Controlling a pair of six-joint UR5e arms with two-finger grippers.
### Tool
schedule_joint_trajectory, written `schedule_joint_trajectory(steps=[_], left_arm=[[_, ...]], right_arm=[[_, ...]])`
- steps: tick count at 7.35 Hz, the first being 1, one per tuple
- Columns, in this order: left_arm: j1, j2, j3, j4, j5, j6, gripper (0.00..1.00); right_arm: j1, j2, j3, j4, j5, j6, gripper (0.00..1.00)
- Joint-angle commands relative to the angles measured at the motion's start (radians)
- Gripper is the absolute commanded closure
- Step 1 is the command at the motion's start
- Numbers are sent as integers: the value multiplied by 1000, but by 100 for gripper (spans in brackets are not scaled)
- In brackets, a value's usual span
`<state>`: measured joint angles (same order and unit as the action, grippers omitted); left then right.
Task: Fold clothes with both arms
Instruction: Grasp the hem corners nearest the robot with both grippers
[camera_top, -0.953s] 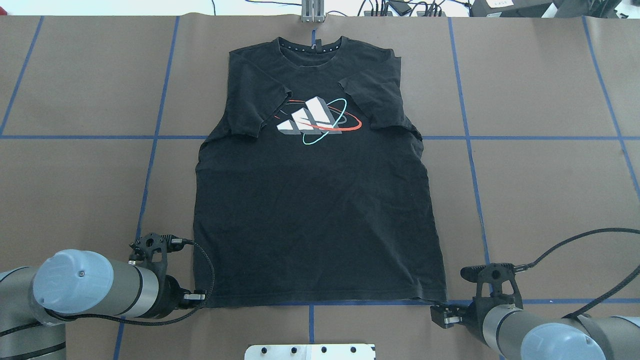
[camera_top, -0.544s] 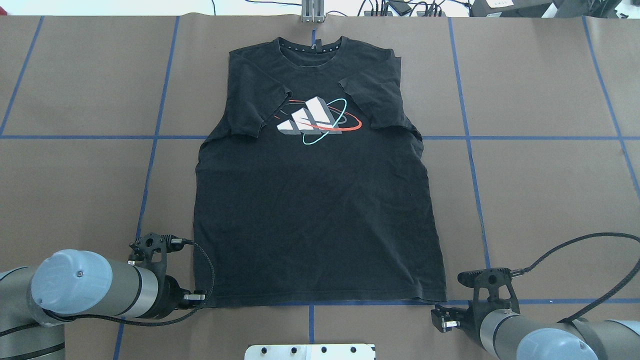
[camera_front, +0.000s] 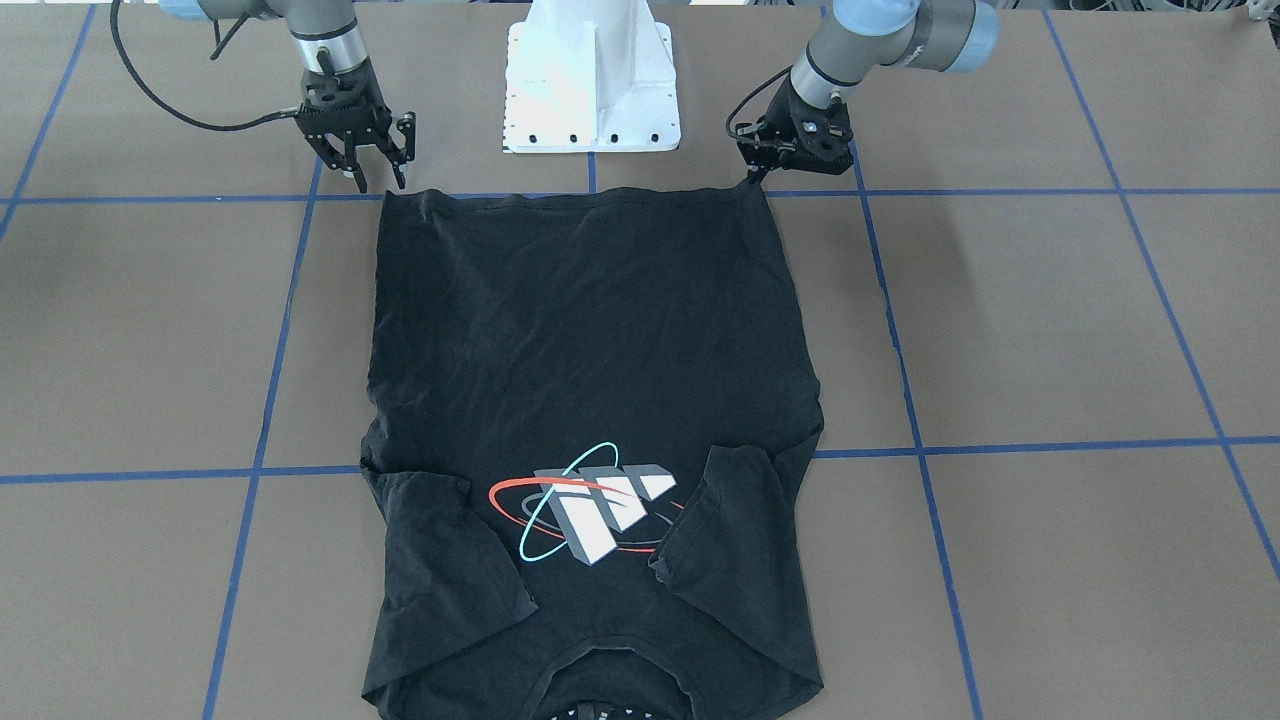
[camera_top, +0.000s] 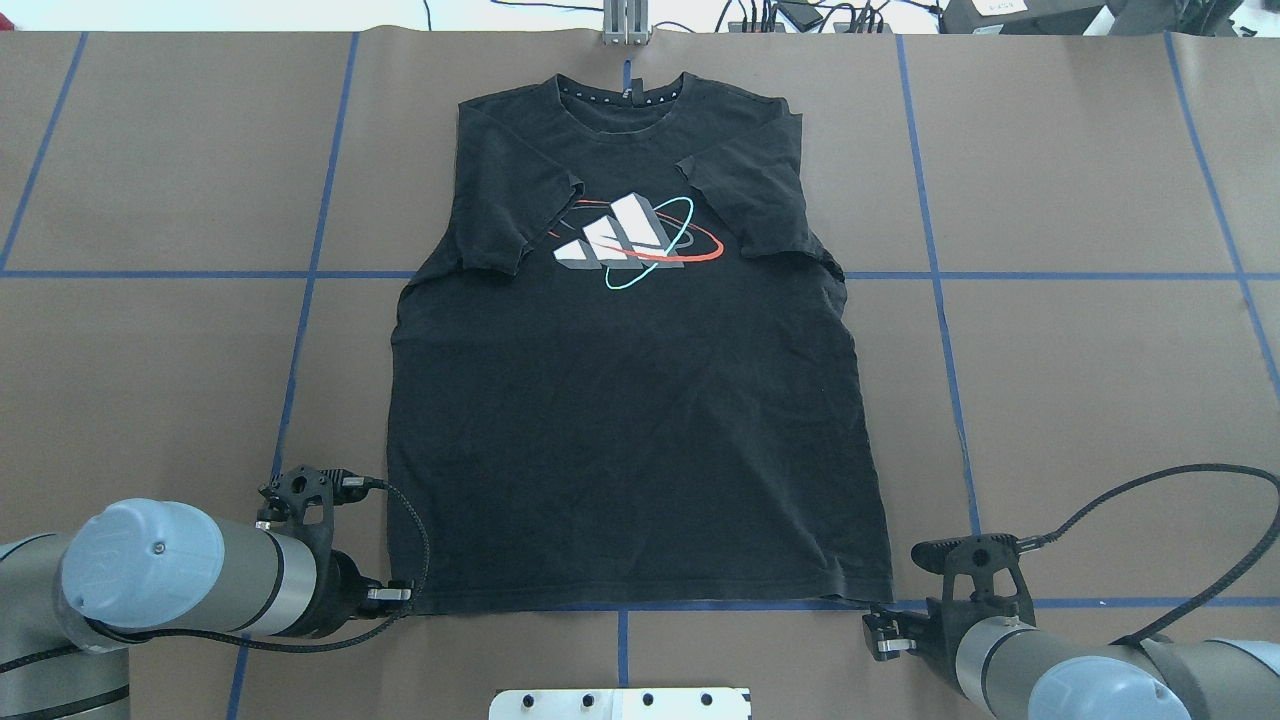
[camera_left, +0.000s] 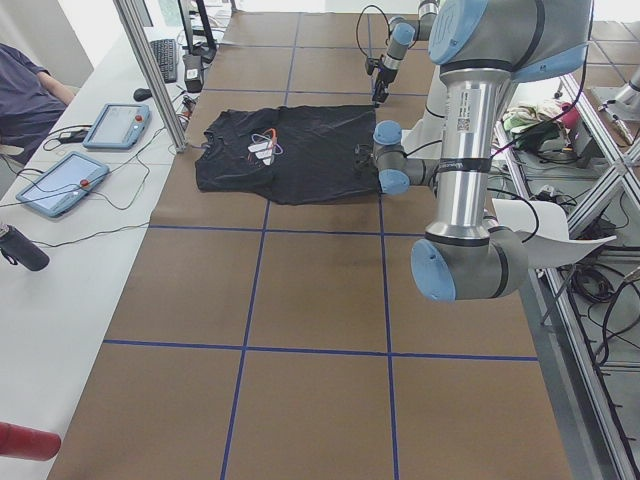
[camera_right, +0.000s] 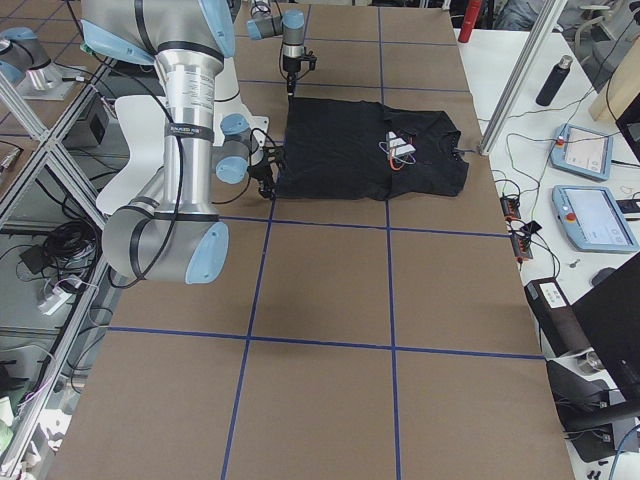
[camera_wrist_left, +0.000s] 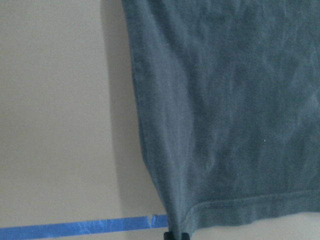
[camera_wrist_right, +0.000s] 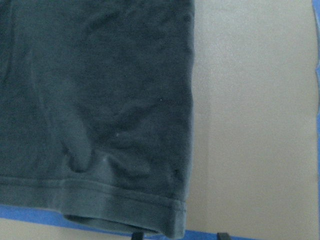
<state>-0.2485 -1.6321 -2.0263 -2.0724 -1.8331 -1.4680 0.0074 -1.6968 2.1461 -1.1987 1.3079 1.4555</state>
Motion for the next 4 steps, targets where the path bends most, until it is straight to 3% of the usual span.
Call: schedule_joint_trajectory(steps=[1, 3, 4], left_arm=[[0, 0, 0, 0, 0, 0, 100], [0, 0, 0, 0, 0, 0, 100], [0, 0, 0, 0, 0, 0, 100]], right_arm=[[2, 11, -23, 1, -19, -3, 43], [9, 48, -57, 1, -30, -4, 43], [14, 48, -55, 1, -29, -4, 49]])
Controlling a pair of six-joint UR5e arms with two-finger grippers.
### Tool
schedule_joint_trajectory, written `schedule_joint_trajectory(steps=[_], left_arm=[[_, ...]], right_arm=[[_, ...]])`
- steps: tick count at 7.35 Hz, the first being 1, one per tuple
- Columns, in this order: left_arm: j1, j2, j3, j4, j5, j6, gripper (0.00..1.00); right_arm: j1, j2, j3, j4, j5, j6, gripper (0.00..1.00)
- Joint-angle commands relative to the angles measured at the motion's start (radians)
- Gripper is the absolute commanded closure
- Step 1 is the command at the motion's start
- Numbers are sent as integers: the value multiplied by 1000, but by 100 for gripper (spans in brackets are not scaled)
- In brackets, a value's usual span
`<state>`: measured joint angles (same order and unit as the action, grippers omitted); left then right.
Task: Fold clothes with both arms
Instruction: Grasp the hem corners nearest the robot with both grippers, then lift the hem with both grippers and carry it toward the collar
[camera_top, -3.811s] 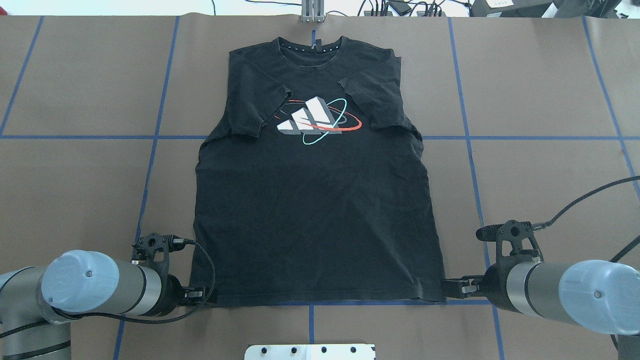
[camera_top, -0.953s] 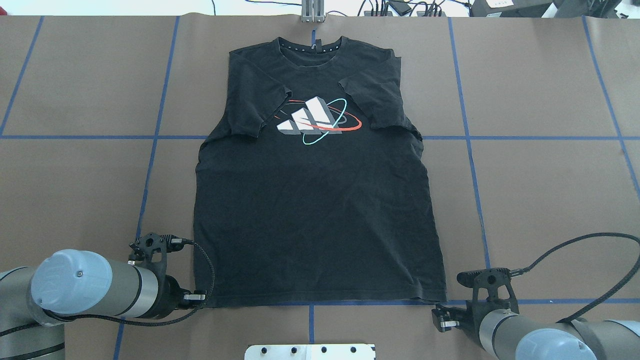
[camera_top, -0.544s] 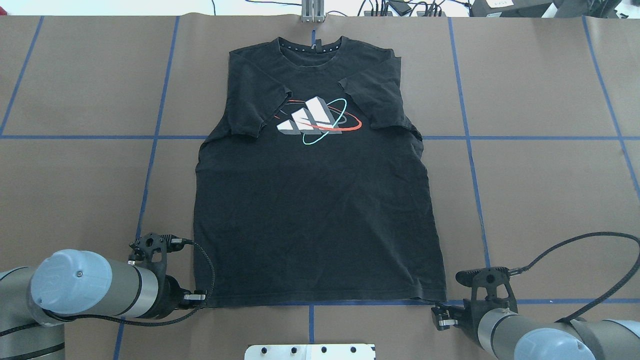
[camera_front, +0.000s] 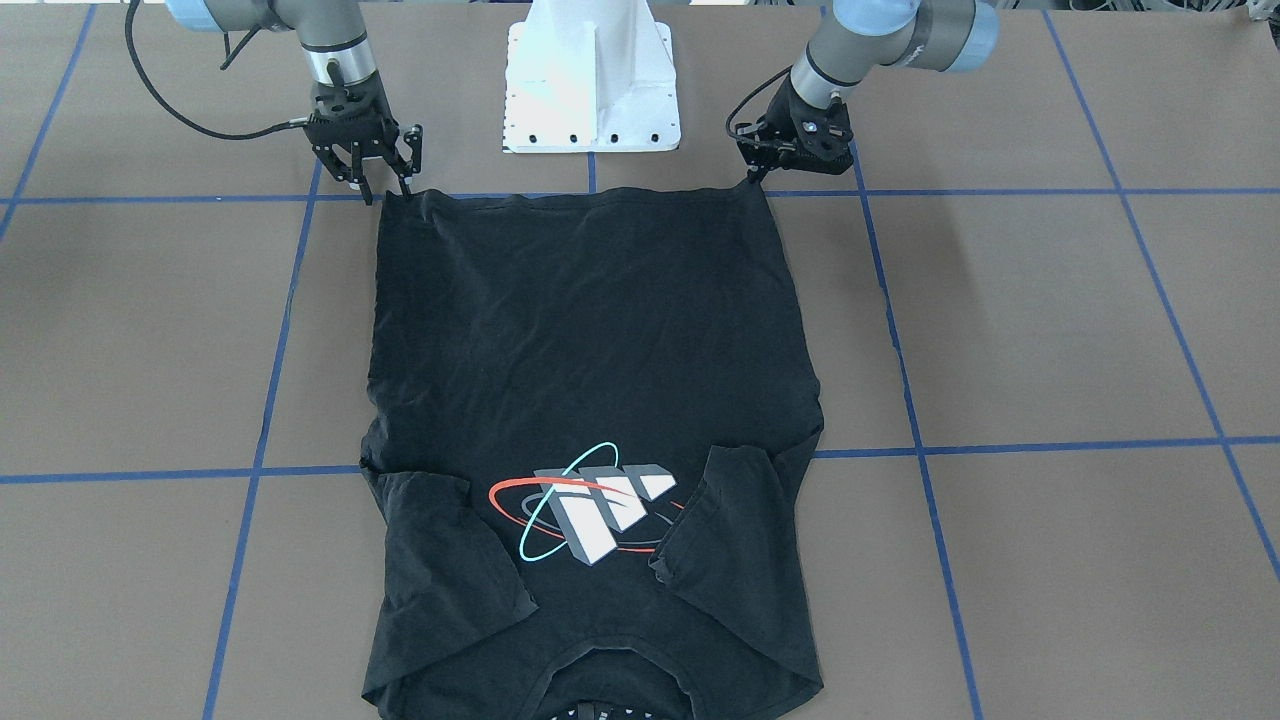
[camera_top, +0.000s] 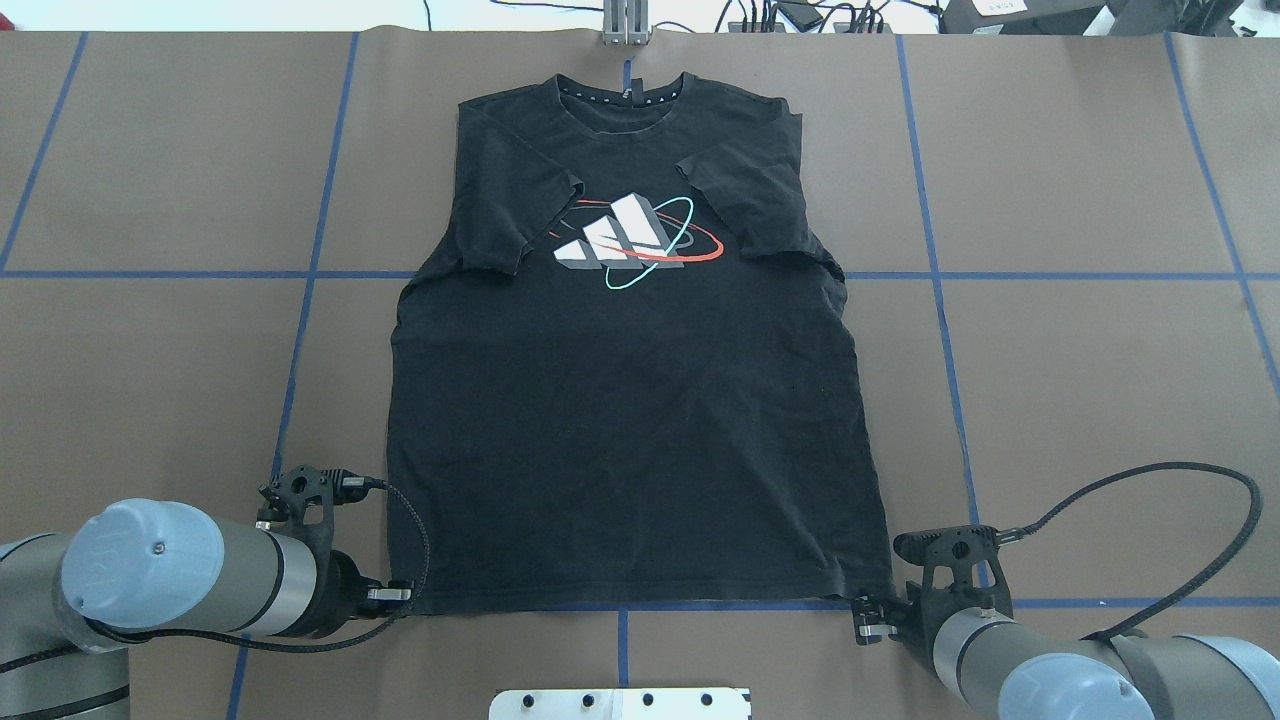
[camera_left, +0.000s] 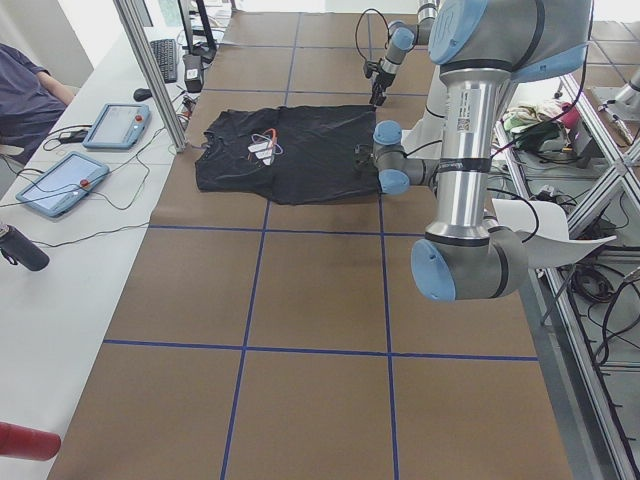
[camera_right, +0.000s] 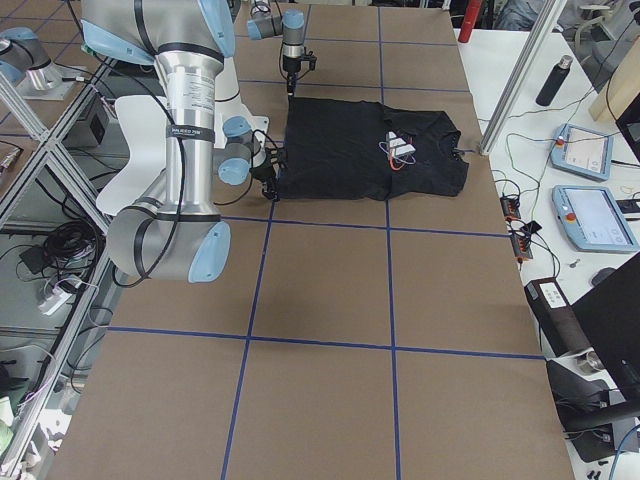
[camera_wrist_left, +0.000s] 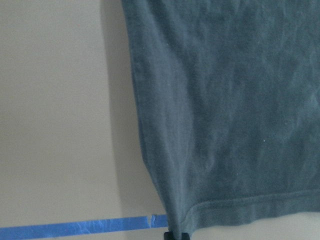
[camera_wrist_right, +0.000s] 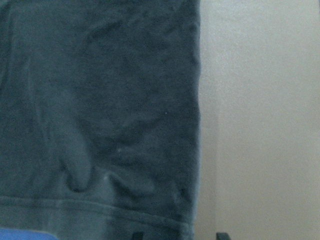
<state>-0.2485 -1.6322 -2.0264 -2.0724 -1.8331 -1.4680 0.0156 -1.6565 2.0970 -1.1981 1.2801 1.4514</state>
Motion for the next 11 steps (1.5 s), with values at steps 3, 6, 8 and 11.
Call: schedule_joint_trajectory(steps=[3, 6, 8, 11], left_arm=[[0, 0, 0, 0, 0, 0, 100], [-2, 3, -15, 0, 0, 0, 100], [-15, 2, -99, 84, -100, 3, 100], [-54, 87, -297, 187, -207, 14, 100]], right_arm=[[18, -2, 6, 0, 13, -2, 91], [20, -6, 23, -1, 18, -2, 100], [32, -34, 131, -5, 124, -2, 100], [50, -145, 311, -6, 370, -2, 100]])
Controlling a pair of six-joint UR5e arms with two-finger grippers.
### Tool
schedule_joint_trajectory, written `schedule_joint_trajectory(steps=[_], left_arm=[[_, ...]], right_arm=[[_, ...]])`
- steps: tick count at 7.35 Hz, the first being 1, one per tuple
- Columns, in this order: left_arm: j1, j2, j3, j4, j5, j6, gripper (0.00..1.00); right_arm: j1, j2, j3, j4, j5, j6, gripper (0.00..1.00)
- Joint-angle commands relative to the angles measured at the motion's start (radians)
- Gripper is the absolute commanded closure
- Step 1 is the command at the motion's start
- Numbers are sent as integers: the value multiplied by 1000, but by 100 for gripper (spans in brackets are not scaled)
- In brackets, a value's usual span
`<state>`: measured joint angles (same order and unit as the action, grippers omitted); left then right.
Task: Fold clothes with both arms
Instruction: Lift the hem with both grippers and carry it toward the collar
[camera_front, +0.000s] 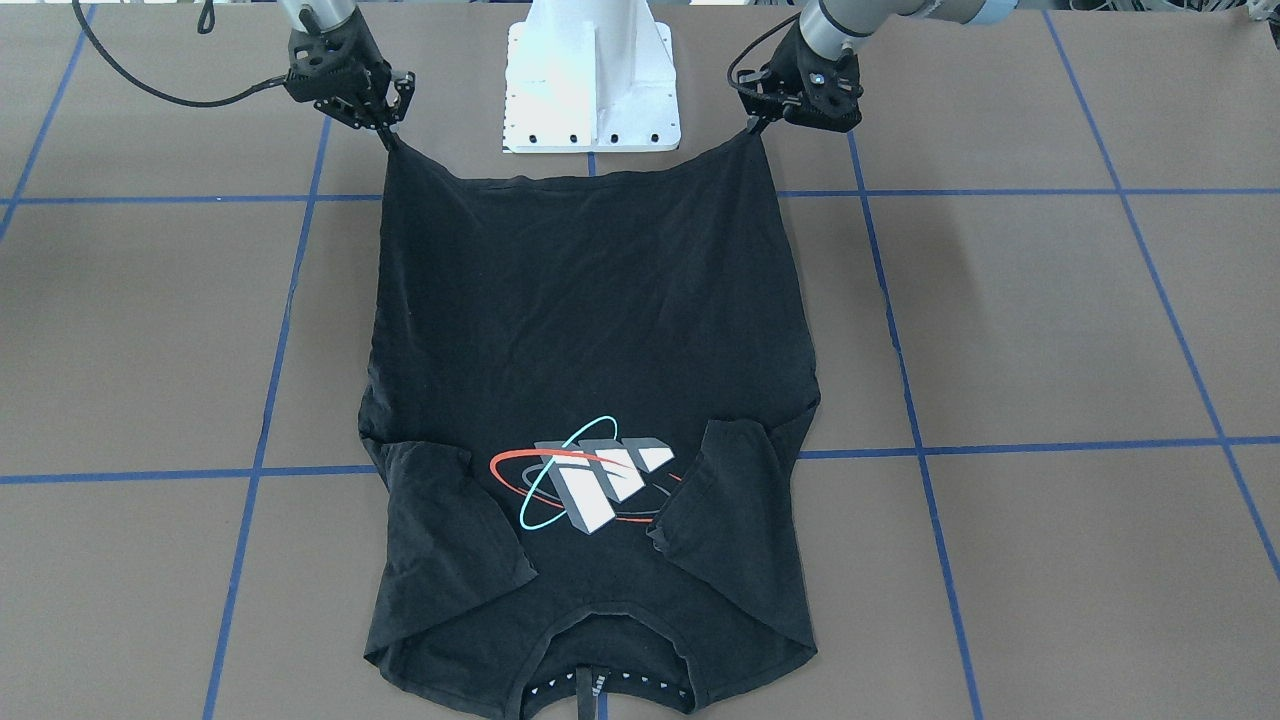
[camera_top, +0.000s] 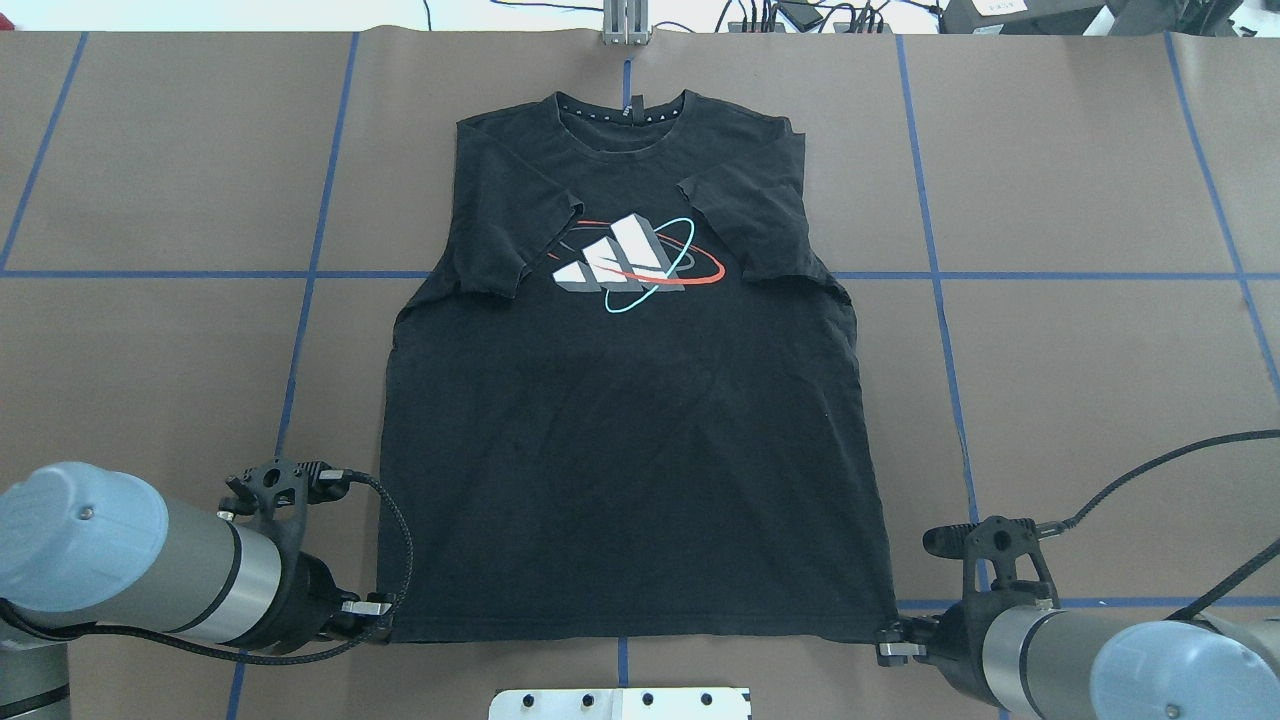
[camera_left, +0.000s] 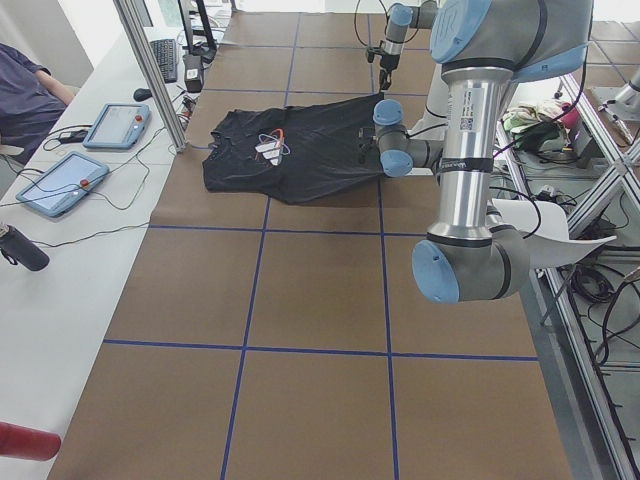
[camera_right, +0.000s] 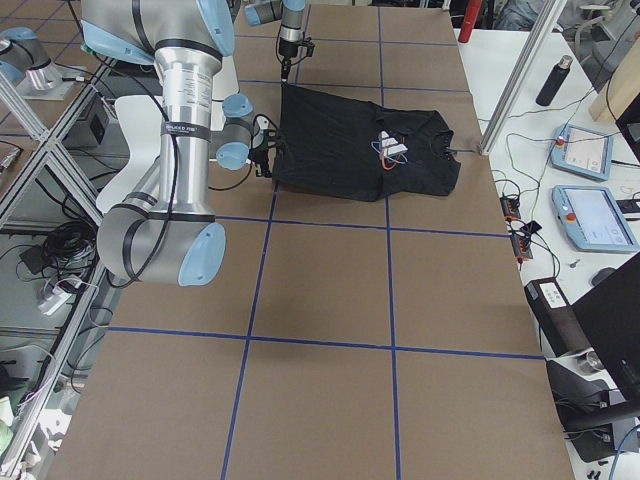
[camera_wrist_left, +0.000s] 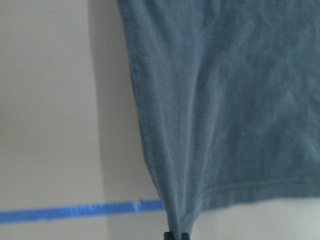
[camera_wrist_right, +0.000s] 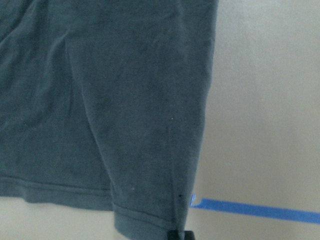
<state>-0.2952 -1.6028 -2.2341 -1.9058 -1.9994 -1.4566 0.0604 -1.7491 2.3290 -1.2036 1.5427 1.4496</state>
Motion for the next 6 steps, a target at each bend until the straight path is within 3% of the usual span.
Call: schedule_joint_trajectory(steps=[1, 3, 4, 6], left_arm=[[-5, 108, -169, 22, -64, -4, 100], [-7, 109, -202, 30, -73, -10, 100], [-31, 100, -188, 72, -68, -4, 100], [-172, -30, -65, 85, -53, 1, 100]], right_arm=[[-26, -67, 110, -2, 114, 0, 100], [-40, -67, 150, -5, 114, 0, 100], [13, -61, 153, -7, 114, 0, 100], [135, -38, 126, -10, 105, -5, 100]])
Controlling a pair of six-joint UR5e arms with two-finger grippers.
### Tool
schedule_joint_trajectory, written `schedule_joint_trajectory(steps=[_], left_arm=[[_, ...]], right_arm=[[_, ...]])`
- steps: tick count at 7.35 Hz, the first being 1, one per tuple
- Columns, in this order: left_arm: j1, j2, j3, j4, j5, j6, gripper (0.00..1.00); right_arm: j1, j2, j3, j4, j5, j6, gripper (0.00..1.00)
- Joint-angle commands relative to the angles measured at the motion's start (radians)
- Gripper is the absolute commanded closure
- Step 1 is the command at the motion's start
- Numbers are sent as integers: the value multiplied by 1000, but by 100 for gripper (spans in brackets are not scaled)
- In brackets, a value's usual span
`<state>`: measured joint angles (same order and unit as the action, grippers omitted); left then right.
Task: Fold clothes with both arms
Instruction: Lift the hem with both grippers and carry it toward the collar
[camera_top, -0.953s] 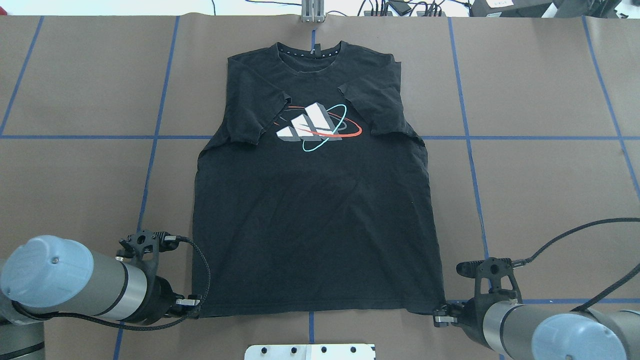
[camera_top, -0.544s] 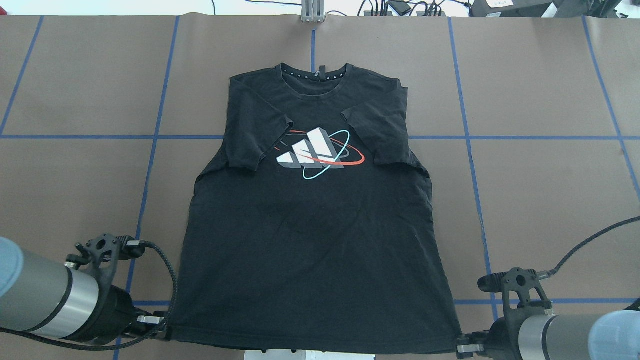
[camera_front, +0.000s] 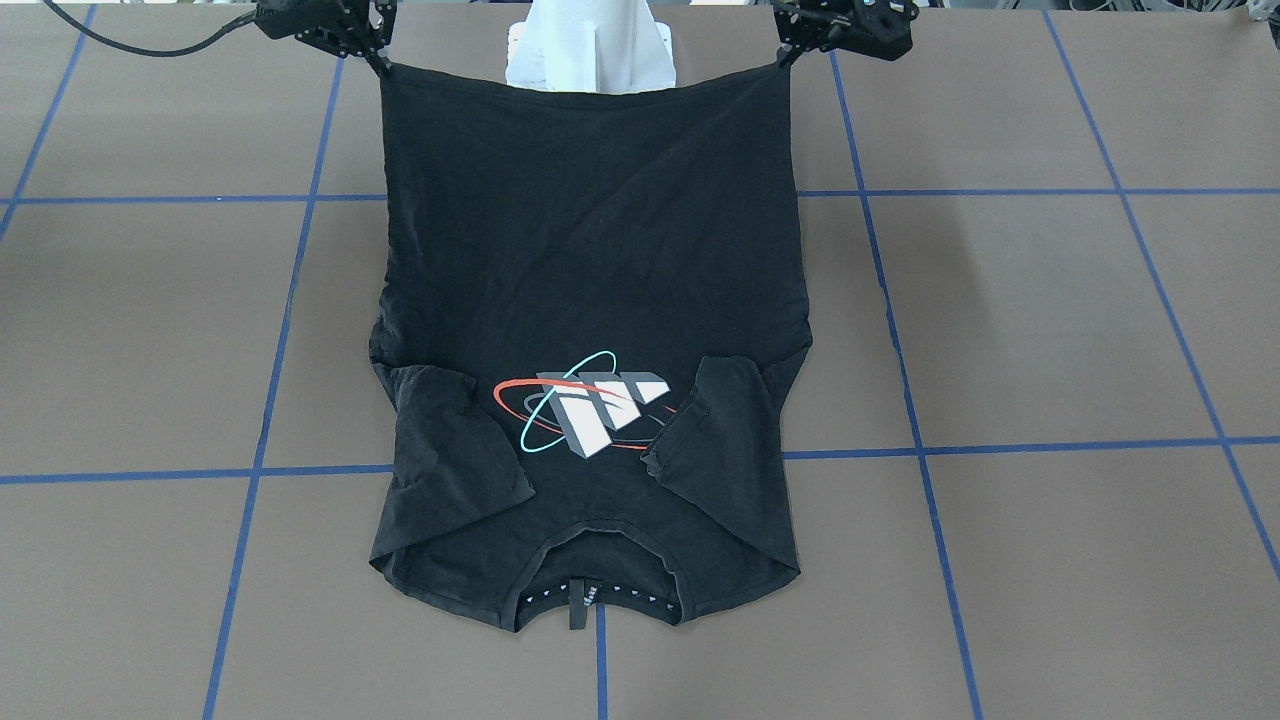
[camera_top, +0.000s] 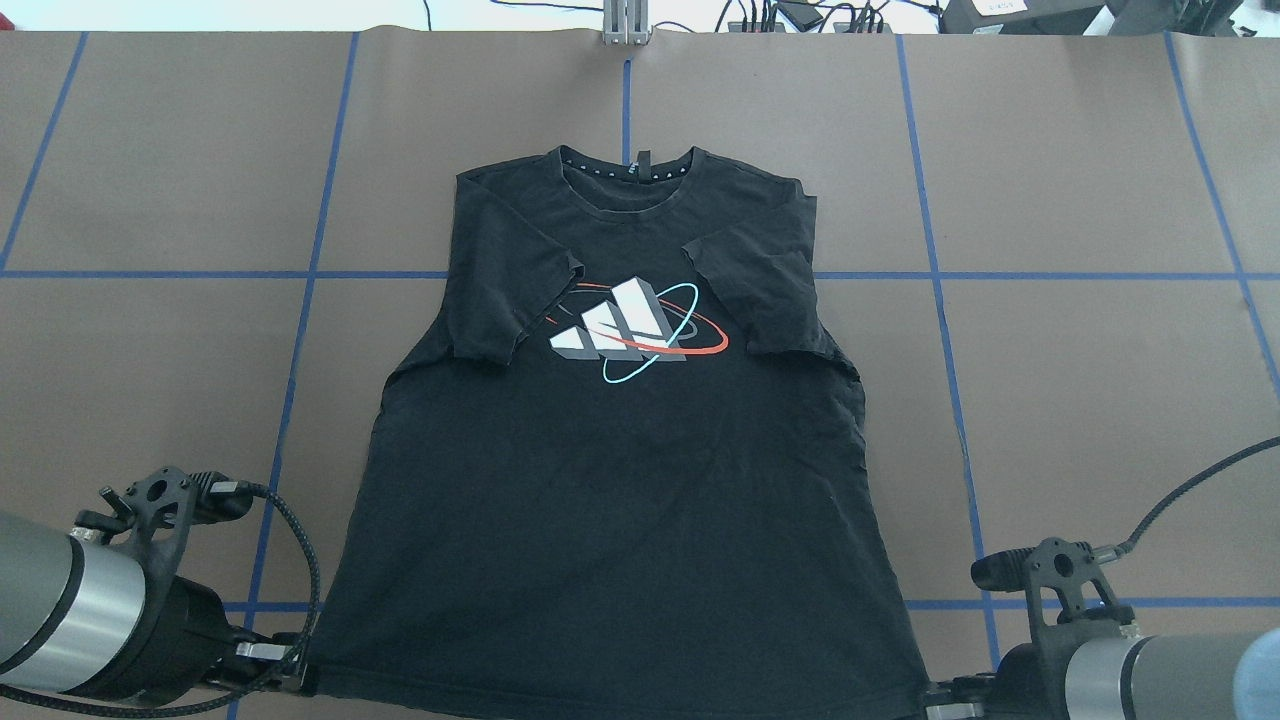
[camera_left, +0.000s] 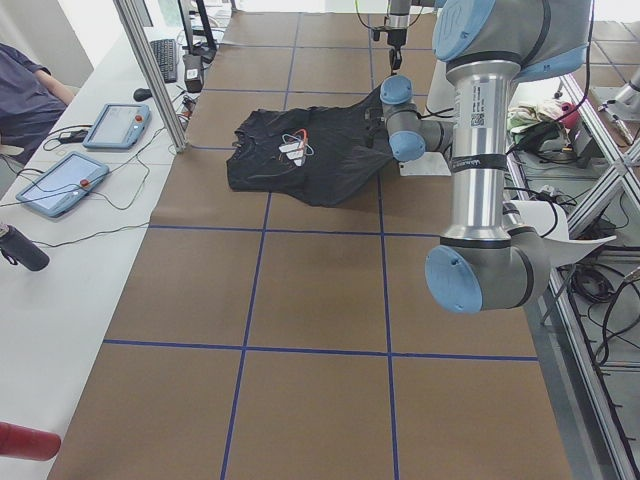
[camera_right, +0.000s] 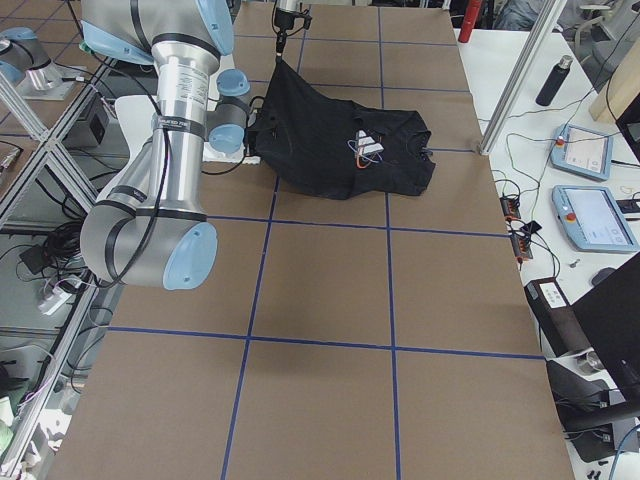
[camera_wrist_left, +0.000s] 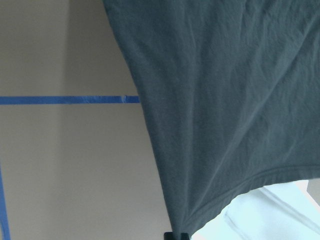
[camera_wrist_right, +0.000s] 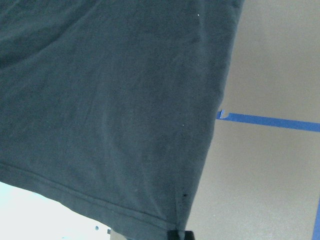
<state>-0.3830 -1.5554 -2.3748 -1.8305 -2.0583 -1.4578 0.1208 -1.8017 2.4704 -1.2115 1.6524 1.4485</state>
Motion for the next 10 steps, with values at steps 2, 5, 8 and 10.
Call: schedule_joint_trajectory(steps=[2, 5, 8, 10], left_arm=[[-196, -190, 207, 10, 47, 5, 100], [-354, -287, 272, 11, 58, 32, 100], [-438, -421, 431, 10, 66, 66, 100], [-461, -503, 555, 10, 127, 140, 100]], right_arm=[[242, 136, -123, -3, 0, -49, 100], [420, 378, -229, -199, 4, -106, 100], [570, 523, -347, -217, 94, -123, 100], [669, 635, -503, -217, 168, -189, 100]])
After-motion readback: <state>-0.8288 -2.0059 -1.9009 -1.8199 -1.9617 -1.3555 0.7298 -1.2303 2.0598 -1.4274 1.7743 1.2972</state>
